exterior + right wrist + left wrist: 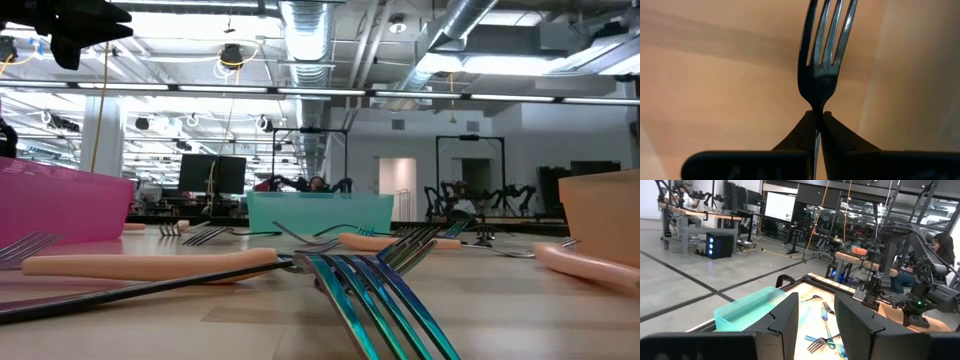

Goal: Sort silverware by color (type)
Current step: Put the black fork into the orange bin

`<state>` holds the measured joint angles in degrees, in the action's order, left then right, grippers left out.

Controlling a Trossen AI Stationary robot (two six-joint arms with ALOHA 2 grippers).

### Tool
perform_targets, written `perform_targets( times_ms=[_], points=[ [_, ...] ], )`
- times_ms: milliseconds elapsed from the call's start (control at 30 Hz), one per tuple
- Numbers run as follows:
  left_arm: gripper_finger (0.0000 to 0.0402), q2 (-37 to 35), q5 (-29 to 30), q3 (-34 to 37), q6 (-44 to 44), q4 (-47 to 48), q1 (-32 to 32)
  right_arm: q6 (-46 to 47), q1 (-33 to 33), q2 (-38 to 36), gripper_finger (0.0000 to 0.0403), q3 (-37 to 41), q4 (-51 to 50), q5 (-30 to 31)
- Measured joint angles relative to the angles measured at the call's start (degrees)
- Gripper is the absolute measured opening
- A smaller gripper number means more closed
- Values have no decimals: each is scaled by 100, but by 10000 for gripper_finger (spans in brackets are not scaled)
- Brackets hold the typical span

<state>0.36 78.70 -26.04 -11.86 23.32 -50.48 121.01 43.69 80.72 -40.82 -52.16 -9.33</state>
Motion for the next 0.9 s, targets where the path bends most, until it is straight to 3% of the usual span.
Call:
perform_targets(
  times_ms=[900],
  points=[
    [112,0,-2,0,0,32,0,49,1,114,57,157,50,198]
  ],
)
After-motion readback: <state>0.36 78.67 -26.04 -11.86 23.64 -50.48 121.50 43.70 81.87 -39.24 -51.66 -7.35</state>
